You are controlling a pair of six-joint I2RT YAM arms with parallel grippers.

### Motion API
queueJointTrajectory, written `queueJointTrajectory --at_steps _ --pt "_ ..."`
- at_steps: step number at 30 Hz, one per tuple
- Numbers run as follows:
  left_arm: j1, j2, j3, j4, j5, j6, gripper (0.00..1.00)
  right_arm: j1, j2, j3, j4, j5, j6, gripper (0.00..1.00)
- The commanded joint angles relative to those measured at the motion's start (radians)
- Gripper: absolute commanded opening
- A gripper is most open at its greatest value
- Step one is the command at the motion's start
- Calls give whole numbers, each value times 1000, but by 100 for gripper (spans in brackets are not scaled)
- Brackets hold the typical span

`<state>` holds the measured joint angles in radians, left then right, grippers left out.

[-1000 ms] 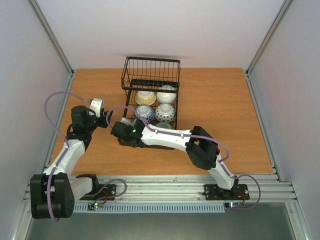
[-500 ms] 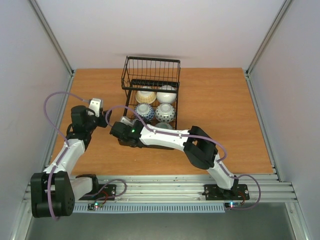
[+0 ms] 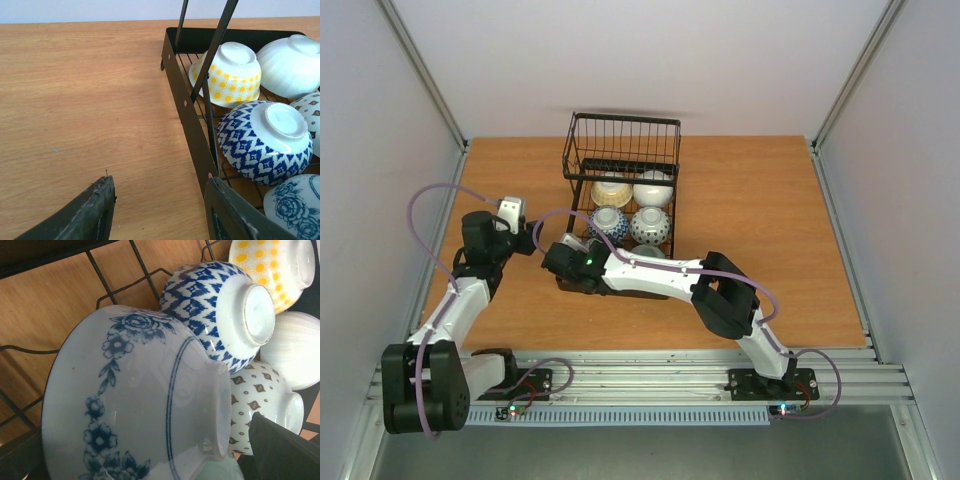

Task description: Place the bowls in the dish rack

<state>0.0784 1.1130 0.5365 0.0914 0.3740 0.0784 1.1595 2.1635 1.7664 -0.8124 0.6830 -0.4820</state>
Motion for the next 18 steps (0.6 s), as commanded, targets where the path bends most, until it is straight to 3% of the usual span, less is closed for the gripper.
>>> queueJointTrajectory --at_steps 1,18 --pt "6 13 13 47 -1 -1 51 19 -24 -22 9 -94 22 99" --pt "7 8 17 39 3 3 51 22 -22 -31 53 -214 38 99"
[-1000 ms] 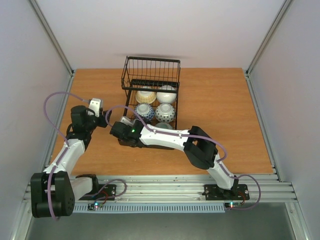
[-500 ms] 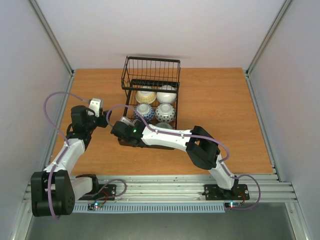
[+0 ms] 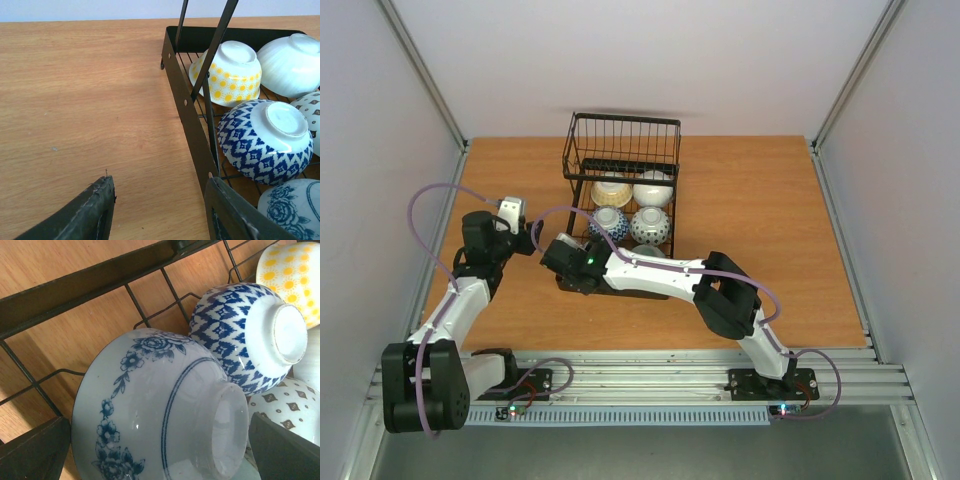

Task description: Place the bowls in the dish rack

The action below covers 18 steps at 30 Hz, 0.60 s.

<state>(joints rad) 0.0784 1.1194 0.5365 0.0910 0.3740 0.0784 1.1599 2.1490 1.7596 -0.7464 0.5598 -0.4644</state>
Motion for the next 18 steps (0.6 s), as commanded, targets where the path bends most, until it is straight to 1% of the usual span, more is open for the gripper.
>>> queueJointTrajectory --at_steps 1,7,13,18 --pt "6 1 16 39 4 4 51 21 -7 -24 -12 -93 21 99" --pt "7 1 17 37 7 5 51 21 -7 -30 -5 -105 25 99" --pt "8 -1 17 37 3 4 51 21 -26 -60 33 -147 30 99" --pt "7 -2 16 39 -2 4 51 21 -103 -129 100 -175 50 99"
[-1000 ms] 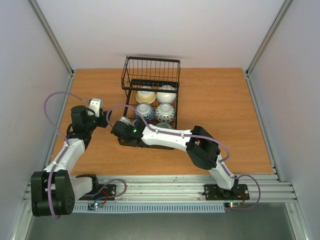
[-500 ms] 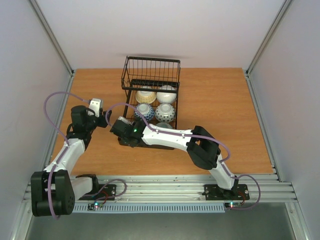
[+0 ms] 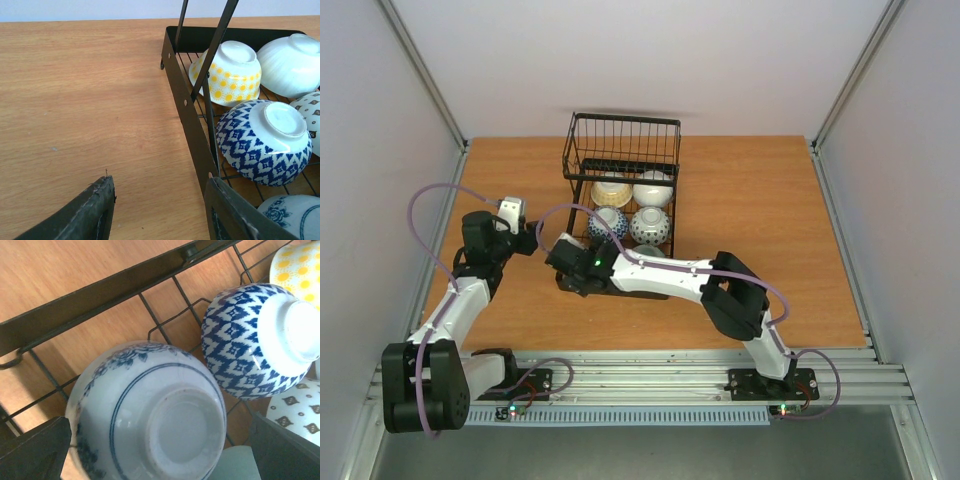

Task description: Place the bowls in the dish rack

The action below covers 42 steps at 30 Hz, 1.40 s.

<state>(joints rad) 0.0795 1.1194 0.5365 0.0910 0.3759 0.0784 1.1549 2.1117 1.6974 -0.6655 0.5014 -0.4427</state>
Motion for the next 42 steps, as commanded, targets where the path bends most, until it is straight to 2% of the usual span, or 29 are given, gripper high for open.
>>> queueJointTrajectory --at_steps 1,9,16,23,28,33,42 --pt "6 -3 16 40 -5 4 51 24 -88 -90 38 -124 34 99" --pt "8 -4 12 45 -1 4 51 -38 -299 -314 155 -169 150 99" --pt "9 -6 5 55 9 3 51 -119 -596 -598 259 -142 266 99" --pt "9 -3 2 63 19 4 51 -187 -883 -780 158 7 341 99" --pt "9 -5 3 60 12 3 51 -261 -1025 -878 81 0 383 99" --pt "9 -7 2 58 19 1 52 -271 -1078 -912 22 -4 431 99" --pt "9 -1 4 53 19 1 52 -271 -1058 -940 22 3 441 99"
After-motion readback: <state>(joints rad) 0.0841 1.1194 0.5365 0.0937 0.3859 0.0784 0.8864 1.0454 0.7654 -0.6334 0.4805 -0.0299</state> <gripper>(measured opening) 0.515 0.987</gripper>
